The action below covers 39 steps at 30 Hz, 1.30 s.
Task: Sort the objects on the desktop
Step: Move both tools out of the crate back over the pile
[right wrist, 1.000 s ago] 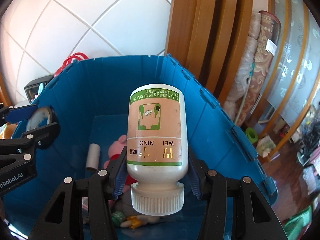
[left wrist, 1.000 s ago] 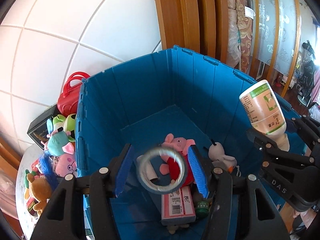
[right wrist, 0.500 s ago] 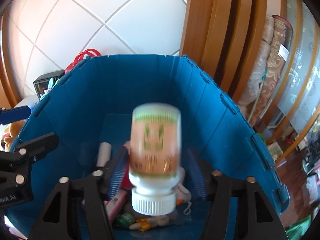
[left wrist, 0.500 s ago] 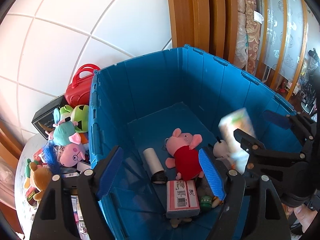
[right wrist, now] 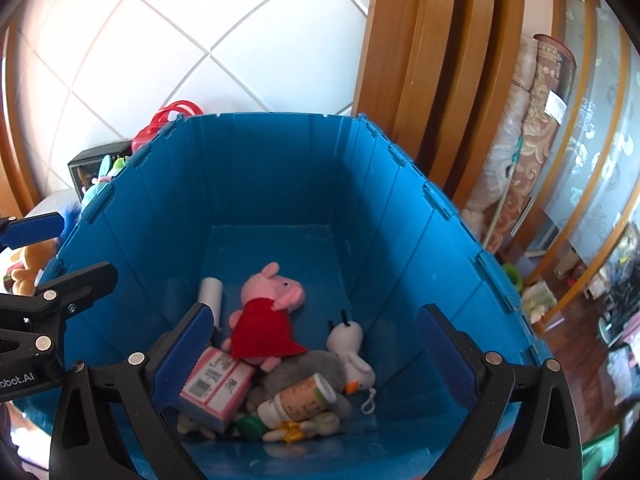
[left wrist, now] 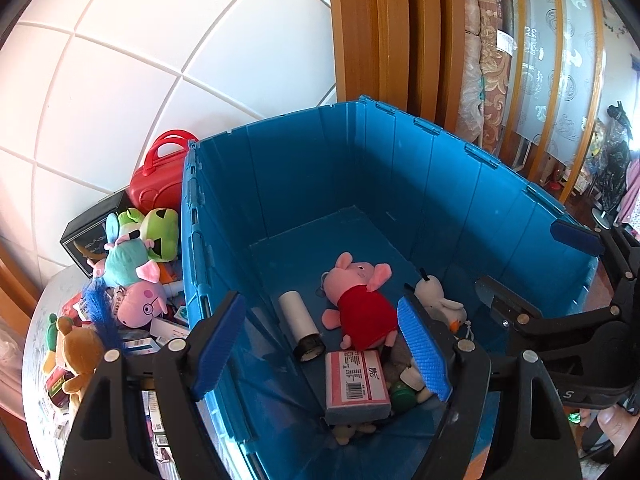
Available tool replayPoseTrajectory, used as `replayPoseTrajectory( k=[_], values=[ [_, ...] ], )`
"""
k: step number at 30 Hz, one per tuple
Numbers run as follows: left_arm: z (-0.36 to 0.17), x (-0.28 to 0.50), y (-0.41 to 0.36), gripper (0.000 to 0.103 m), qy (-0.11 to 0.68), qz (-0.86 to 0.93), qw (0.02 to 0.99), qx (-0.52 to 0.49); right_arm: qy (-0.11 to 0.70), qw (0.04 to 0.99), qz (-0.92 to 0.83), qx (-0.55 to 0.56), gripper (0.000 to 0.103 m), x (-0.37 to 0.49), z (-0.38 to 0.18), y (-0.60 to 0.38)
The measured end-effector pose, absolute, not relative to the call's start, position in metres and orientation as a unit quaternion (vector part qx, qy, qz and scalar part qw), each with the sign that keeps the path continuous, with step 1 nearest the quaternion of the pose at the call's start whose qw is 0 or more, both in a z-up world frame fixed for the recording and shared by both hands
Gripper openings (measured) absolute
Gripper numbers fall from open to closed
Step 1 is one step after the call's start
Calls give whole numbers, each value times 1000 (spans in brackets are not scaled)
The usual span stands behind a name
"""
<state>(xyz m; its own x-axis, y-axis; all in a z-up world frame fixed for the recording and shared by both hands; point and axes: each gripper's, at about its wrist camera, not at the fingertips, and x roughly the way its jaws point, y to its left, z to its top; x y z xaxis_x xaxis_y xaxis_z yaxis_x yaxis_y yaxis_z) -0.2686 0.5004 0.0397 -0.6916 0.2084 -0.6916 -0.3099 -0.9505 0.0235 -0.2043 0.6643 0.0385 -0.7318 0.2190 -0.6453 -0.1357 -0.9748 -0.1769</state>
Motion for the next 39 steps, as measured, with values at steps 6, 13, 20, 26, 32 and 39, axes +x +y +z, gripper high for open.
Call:
replayPoseTrajectory(
  k=[6,13,20,26,32,39],
  values=[
    [46,-244,489,78,72,925,142,-345,-75,108,930,-342,103,-179,46,654],
    [50,-215,460,79,49,930,153,-329,-73,105,934,-334,103,-156,49,635],
    [46,-193,435,79,52,929,162,-328,-67,87,942,-317,103,-131,53,604],
    [47,-178,400,79,42,936,150,-314,-75,71,946,-307,103,-124,54,567],
    [44,-173,353,79,29,942,119,-312,-80,46,949,-301,103,-130,57,524],
    [30,-173,292,79,12,939,93,-332,-77,15,954,-289,103,-137,55,467]
  ],
)
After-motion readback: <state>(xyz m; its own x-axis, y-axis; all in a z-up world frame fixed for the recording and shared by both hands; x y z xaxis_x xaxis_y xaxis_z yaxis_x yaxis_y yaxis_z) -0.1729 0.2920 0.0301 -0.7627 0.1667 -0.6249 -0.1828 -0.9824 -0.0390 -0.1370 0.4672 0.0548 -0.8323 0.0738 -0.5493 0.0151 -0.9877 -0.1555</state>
